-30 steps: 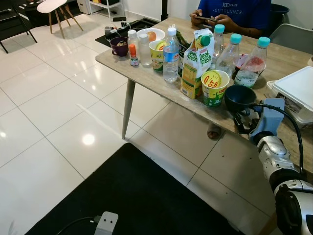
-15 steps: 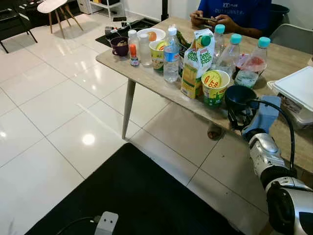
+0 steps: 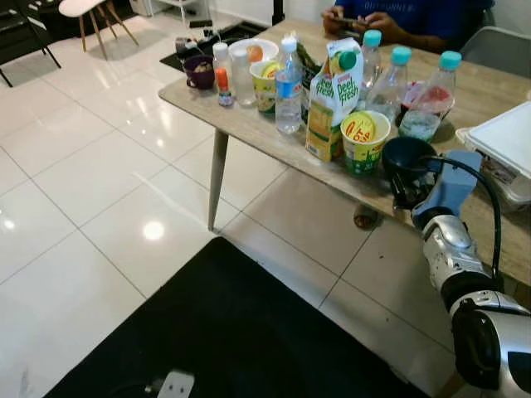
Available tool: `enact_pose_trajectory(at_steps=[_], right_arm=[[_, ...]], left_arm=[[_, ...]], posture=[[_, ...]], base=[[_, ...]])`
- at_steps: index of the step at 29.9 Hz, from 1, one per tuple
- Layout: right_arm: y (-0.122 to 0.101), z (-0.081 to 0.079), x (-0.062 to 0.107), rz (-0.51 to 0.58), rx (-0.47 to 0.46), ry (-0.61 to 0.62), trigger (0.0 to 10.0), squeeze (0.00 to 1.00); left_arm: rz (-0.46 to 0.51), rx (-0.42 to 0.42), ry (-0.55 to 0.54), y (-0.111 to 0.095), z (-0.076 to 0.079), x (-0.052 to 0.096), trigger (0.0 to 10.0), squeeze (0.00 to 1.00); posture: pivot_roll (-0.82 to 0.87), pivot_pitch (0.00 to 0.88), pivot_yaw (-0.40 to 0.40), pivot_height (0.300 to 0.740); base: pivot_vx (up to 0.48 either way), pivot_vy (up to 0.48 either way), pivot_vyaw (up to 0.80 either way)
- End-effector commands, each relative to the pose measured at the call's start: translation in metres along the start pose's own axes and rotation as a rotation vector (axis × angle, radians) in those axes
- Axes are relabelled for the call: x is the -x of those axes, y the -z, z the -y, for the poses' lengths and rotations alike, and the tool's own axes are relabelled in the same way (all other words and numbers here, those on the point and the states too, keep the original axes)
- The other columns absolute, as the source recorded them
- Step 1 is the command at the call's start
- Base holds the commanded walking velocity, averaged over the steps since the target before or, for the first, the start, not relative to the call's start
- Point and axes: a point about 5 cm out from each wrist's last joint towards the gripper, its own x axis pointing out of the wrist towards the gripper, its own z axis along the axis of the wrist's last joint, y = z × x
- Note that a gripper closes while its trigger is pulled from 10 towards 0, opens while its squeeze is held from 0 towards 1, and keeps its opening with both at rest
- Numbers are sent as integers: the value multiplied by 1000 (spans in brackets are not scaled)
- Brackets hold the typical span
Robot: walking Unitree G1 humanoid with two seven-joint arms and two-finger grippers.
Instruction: Restocking fridge
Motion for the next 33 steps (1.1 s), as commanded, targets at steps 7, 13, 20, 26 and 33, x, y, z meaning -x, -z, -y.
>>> enact_pose_trajectory(at_steps=[7,13,20,26,33], right_arm=[[-1,-5,-3,-13,2,-4,4549,0],[-4,-8,-4,0,7,-19,0,0],[-6,-6,-4,5,12,-18,0,0],[-8,-2,-4,11,17,-9,0,0],[-13,6,-4,40,-3,18,0,0]], left_arm=[[-33,-7,15,11,1,2,10000,0],[-18,-6,18,6,3,1,10000,0],[-15,-9,24,3,5,-1,10000,0],[-12,-13,27,0,7,-2,10000,0],[-3,-12,29,-6,9,-4,10000,0]], posture=[[120,194,37,740],[114,186,30,740],[104,173,26,740],[97,164,23,740],[88,152,20,740]], base=[[0,0,0],[0,0,0],[0,0,0],[0,0,0],[0,0,0]])
